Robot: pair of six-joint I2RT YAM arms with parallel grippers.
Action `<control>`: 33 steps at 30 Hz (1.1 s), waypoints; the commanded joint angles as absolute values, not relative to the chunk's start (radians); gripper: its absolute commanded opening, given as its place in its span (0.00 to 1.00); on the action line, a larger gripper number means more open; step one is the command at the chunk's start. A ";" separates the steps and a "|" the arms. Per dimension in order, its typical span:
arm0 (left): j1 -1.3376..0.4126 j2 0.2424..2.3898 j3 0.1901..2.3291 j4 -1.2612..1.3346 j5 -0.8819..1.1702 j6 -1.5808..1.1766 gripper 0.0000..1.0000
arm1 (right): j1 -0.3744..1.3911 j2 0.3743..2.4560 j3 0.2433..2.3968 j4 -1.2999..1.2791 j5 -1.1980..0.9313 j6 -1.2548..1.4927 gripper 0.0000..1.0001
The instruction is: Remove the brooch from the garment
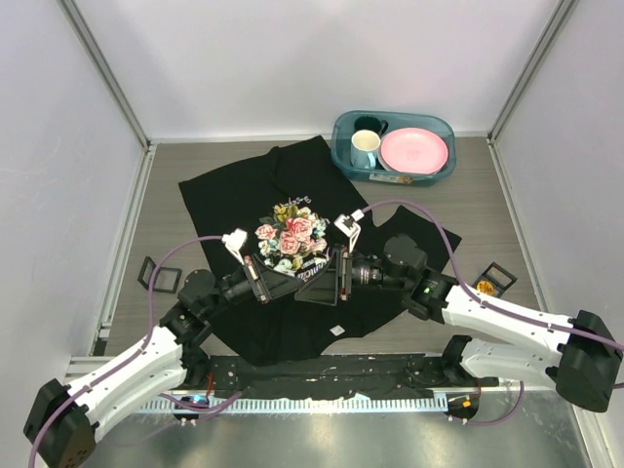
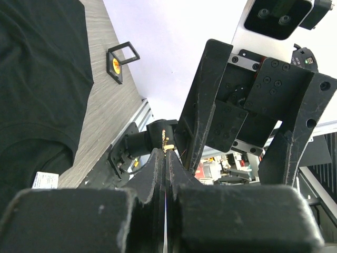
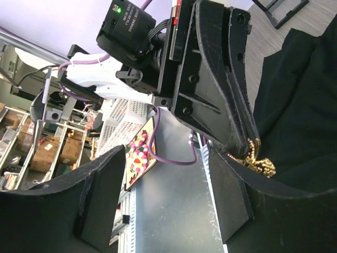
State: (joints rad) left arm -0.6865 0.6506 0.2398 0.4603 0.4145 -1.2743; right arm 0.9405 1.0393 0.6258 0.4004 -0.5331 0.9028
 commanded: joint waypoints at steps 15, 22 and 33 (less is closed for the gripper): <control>-0.686 0.778 0.213 0.739 0.505 -1.445 0.00 | 0.943 1.127 0.851 0.252 -0.552 0.749 0.70; -0.680 0.776 0.203 0.749 0.474 -1.488 0.00 | 0.931 1.092 0.933 0.074 -0.459 0.663 0.70; -0.661 0.736 0.183 0.782 0.465 -1.470 0.00 | 0.815 0.878 0.770 0.006 -0.472 0.656 0.72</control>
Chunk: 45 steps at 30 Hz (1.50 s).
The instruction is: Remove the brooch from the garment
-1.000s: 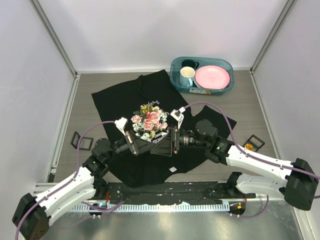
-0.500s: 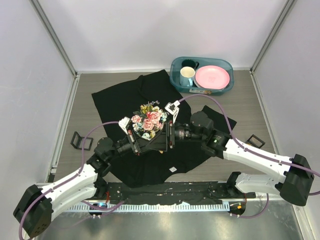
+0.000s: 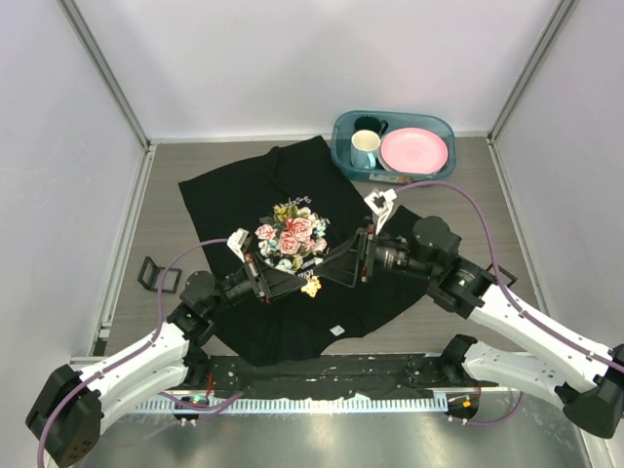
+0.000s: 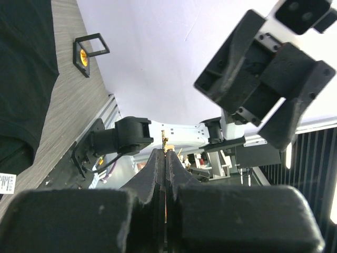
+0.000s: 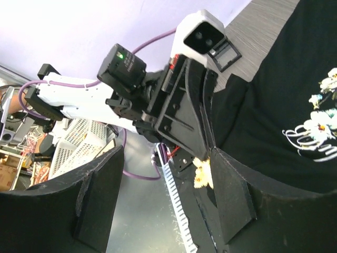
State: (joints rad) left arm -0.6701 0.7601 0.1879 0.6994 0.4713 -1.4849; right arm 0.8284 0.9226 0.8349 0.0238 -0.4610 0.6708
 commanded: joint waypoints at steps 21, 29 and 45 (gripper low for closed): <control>-0.660 0.703 0.204 0.811 0.434 -1.459 0.00 | 0.808 0.930 0.588 0.396 -0.611 0.839 0.38; -0.660 0.716 0.201 0.836 0.443 -1.463 0.00 | 0.808 0.940 0.597 0.341 -0.557 0.809 0.34; -0.660 0.713 0.207 0.822 0.442 -1.457 0.00 | 0.808 0.974 0.594 0.394 -0.589 0.836 0.45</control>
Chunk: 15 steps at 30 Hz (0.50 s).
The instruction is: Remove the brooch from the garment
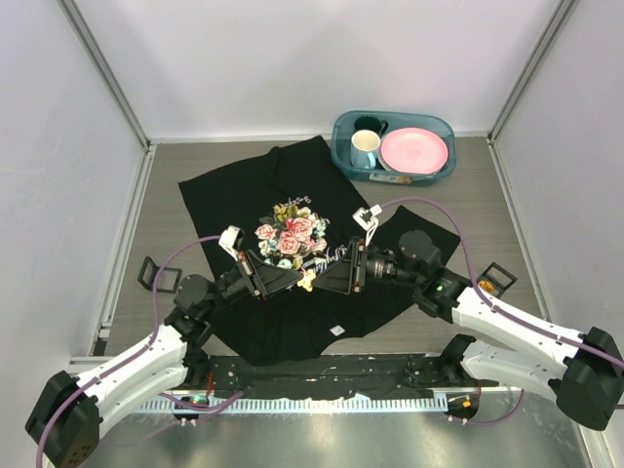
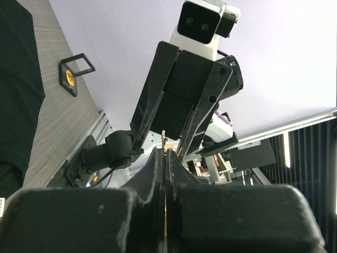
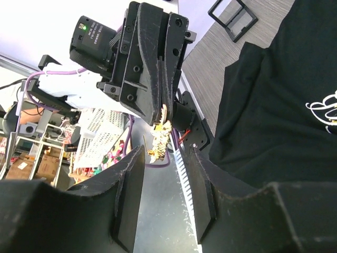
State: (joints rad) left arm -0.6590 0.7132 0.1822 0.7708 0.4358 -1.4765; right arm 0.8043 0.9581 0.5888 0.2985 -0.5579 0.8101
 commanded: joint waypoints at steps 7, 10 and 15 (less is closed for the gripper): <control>-0.660 0.716 0.210 0.821 0.445 -1.457 0.00 | 0.808 0.992 0.583 0.440 -0.600 0.856 0.37; -0.660 0.721 0.210 0.825 0.445 -1.456 0.00 | 0.810 0.999 0.583 0.445 -0.601 0.864 0.34; -0.660 0.715 0.209 0.824 0.445 -1.456 0.00 | 0.808 1.006 0.577 0.448 -0.601 0.865 0.31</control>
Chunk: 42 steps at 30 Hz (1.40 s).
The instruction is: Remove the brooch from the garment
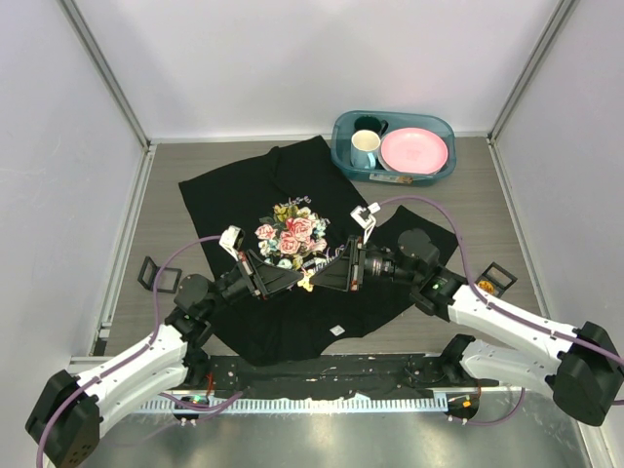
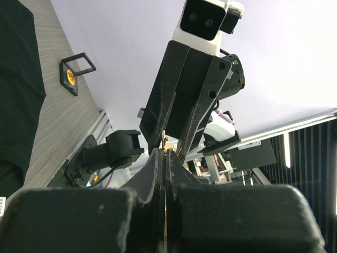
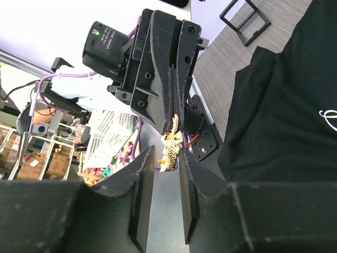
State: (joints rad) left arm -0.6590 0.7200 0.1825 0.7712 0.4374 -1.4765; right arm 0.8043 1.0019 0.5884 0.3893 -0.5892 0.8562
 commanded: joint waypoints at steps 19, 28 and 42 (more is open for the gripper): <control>-0.660 0.747 0.221 0.838 0.454 -1.459 0.00 | 0.816 1.055 0.554 0.503 -0.620 0.888 0.18; -0.660 0.756 0.227 0.844 0.469 -1.459 0.00 | 0.824 1.078 0.555 0.500 -0.621 0.882 0.12; -0.660 0.732 0.247 0.724 0.492 -1.387 0.00 | 0.824 1.072 0.580 0.399 -0.617 0.841 0.26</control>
